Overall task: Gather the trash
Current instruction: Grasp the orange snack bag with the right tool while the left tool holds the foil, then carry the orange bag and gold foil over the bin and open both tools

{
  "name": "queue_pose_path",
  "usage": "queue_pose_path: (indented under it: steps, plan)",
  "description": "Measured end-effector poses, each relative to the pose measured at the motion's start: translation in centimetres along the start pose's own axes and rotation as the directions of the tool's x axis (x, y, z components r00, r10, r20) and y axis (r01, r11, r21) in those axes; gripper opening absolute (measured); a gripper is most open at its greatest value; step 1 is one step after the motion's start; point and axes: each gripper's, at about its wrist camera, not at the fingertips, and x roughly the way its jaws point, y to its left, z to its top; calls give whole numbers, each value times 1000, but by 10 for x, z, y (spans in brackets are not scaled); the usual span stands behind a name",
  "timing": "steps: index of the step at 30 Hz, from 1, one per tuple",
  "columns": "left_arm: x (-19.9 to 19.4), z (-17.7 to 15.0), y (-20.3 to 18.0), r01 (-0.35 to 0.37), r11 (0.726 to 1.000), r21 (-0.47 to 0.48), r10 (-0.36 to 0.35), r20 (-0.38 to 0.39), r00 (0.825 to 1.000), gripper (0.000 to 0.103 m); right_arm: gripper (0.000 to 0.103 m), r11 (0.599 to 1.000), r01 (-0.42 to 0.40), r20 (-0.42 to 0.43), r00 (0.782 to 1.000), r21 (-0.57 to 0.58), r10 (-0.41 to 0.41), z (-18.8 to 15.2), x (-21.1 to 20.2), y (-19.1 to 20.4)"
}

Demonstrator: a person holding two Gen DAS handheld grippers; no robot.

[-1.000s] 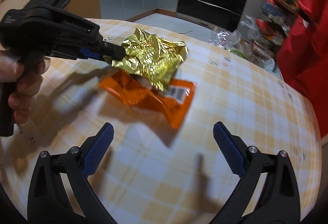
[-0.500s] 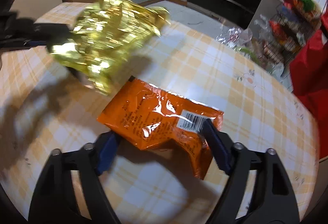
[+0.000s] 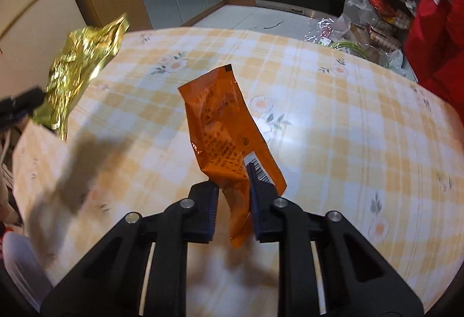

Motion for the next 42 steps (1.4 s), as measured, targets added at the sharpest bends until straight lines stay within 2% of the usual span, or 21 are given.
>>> queue_pose_path:
  steps: [10, 21, 31, 42]
  plan:
    - [-80, -52, -17, -13, 999, 40, 12, 34, 999, 24, 21, 990, -96, 109, 990, 104, 85, -57, -79, 32]
    - [-156, -95, -32, -32, 997, 73, 26, 90, 996, 24, 21, 980, -147, 207, 971, 135, 118, -120, -157, 70]
    - [-198, -132, -35, -39, 995, 96, 29, 106, 994, 25, 21, 983, -164, 228, 963, 83, 142, -160, -202, 105]
    - [-228, -168, -40, -44, 993, 113, 30, 117, 993, 25, 21, 981, -188, 213, 962, 54, 172, -191, -218, 129]
